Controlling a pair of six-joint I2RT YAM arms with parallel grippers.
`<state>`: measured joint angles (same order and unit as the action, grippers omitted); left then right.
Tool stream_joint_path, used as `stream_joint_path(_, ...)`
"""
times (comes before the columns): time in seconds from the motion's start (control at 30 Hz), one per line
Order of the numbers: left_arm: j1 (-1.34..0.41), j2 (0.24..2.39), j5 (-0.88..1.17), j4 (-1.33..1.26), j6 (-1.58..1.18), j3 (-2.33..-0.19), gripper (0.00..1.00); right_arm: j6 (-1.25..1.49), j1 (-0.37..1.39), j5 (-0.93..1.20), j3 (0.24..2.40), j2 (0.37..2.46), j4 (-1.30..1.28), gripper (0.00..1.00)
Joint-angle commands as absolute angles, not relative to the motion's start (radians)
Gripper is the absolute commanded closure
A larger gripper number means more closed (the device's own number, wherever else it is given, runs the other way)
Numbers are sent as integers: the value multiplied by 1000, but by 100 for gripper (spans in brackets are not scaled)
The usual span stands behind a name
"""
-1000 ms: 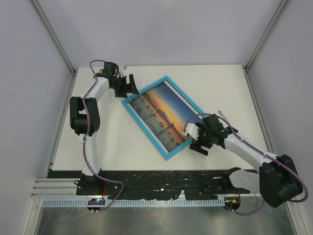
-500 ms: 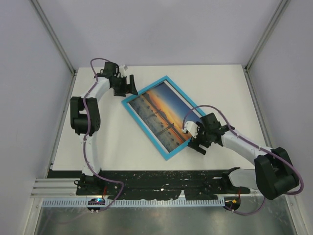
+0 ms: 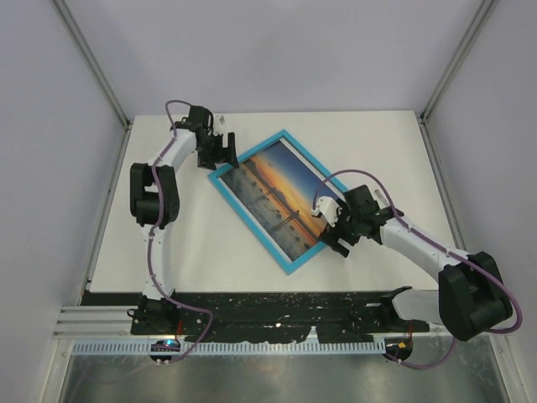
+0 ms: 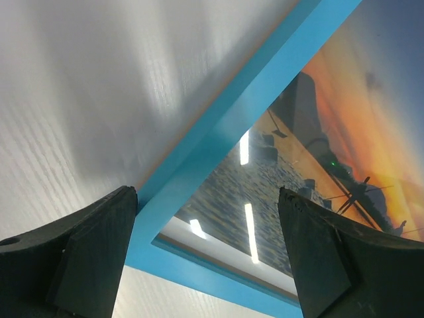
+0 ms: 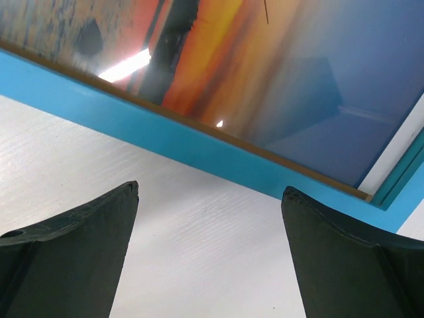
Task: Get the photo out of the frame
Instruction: Adjust the photo frame at the center of the board.
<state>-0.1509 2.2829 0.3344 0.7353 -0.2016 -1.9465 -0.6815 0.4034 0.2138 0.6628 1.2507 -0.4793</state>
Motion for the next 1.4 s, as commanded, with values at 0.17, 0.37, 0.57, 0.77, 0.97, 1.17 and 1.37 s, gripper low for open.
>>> stream_joint_path(0.17, -164, 2335, 387, 827, -264, -1988, 7, -684, 396, 241, 673, 1264, -500, 7)
stream_joint_path(0.37, -164, 2339, 410, 847, -273, -1988, 7, -730, 341, 284, 702, 1249, -629, 7)
stream_joint_path(0.57, -166, 2313, 436, 854, -264, -1931, 7, -770, 198, 305, 738, 1285, -640, 7)
stream_joint_path(0.77, -164, 2257, 457, 854, -249, -1830, 7, -718, 184, 183, 749, 1455, -459, 7)
stream_joint_path(0.97, -166, 2177, 500, 830, -244, -1677, 7, -699, 184, 158, 847, 1633, -410, 8)
stream_joint_path(1.17, -179, 2092, 548, 816, -229, -1511, 8, -704, 149, 127, 1006, 1748, -417, 8)
stream_joint_path(1.37, -209, 2028, 584, 816, -218, -1384, 8, -726, 97, 144, 1204, 1871, -500, 8)
